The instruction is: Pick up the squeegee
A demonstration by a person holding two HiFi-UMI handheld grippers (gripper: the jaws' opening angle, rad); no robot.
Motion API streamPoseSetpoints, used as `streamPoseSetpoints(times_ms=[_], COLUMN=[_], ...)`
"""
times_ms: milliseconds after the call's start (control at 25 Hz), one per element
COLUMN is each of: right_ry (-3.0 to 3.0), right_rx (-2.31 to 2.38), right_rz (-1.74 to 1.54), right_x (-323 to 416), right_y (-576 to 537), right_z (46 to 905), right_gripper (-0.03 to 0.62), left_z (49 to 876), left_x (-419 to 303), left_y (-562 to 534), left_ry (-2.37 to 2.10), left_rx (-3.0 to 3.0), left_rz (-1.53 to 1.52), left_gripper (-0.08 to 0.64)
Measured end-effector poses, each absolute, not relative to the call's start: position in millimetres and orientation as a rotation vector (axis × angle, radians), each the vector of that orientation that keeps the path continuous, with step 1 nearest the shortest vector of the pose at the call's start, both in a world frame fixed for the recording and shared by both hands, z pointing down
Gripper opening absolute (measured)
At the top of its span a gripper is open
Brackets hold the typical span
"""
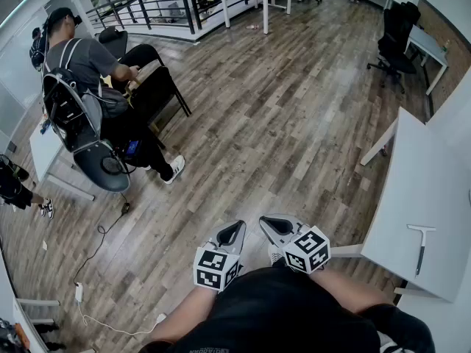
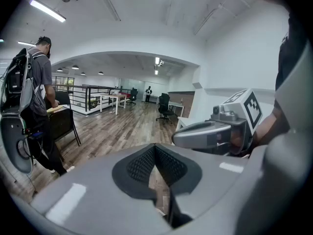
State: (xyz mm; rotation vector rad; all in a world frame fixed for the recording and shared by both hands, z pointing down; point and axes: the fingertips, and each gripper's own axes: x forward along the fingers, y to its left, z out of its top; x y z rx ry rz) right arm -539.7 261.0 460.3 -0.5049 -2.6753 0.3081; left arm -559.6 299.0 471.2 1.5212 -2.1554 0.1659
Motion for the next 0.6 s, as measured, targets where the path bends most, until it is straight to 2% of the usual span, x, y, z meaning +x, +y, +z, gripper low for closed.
streamPoseSetpoints(times_ms=[600], right_ry=[-2.647], right_rx=[-0.274], right_rz=[0.308], right_x=[-438.9], right_y=[293.0], right_z=[476.5], right_gripper=[0.006], left_z=[491.8], left_x=[-477.6], left_y=[323.3], left_ry=[-2.0], left_rx=[1.675], left_rz=[0.147], left_gripper=[0.008])
